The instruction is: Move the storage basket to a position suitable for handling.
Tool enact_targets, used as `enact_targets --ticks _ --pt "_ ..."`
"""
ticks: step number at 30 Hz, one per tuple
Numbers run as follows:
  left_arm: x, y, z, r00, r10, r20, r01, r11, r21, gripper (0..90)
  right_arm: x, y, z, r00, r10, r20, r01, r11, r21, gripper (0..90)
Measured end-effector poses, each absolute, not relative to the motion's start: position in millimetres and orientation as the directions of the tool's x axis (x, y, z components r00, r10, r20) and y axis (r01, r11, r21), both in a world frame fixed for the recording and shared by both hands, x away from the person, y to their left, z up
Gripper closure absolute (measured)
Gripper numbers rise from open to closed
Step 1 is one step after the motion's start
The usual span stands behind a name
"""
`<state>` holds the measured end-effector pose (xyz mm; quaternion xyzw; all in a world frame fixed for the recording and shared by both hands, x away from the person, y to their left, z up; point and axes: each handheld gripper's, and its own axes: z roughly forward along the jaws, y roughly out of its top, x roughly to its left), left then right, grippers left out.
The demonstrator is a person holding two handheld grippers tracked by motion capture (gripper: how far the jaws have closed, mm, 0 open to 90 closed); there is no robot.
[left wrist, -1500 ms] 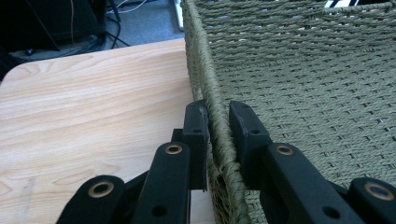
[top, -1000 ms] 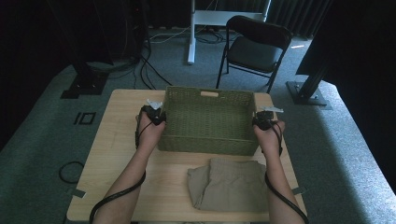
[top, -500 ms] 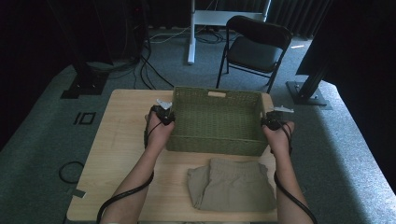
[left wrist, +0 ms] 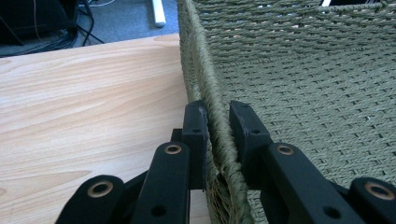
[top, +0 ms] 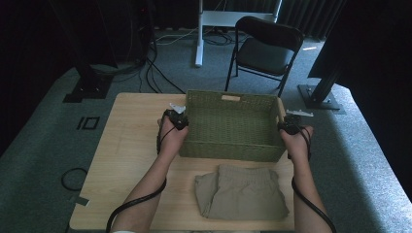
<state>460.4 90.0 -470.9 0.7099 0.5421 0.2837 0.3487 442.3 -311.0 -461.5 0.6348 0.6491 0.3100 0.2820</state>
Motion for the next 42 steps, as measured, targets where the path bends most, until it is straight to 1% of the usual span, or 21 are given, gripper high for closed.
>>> enact_targets --ticks 15,28,34,36,39,41,42 --pt "460.0 71.6 -470.1 0.254 0.965 0.059 0.574 -0.199 0.794 78.5 443.7 -328.3 -461.1 -0.034 0.999 0.032 0.654 -0.002 0.757 79.9" --pt "461.3 70.6 -470.0 0.26 0.964 0.045 0.578 -0.193 0.793 78.2 443.3 -331.2 -460.3 -0.035 0.999 0.029 0.659 0.001 0.752 79.6" --pt "462.9 71.9 -469.5 0.282 0.959 0.039 0.578 -0.202 0.791 74.9 443.8 -332.0 -459.9 -0.041 0.999 0.034 0.661 0.002 0.75 78.8" --pt "463.8 72.6 -469.1 0.295 0.955 0.033 0.574 -0.205 0.793 71.8 443.7 -332.7 -459.1 -0.043 0.998 0.043 0.659 -0.004 0.752 76.3" --pt "464.5 72.9 -463.9 0.311 0.95 0.038 0.572 -0.219 0.791 60.1 443.5 -333.6 -456.7 -0.055 0.997 0.058 0.654 -0.008 0.756 70.0" --pt "464.9 74.0 -457.7 0.313 0.95 0.021 0.562 -0.203 0.802 49.1 443.3 -334.1 -453.9 -0.066 0.995 0.076 0.638 -0.016 0.77 62.7" --pt "464.8 74.9 -454.1 0.313 0.95 -0.002 0.56 -0.183 0.808 47.3 443.1 -334.0 -452.9 -0.073 0.993 0.088 0.629 -0.023 0.777 59.3"
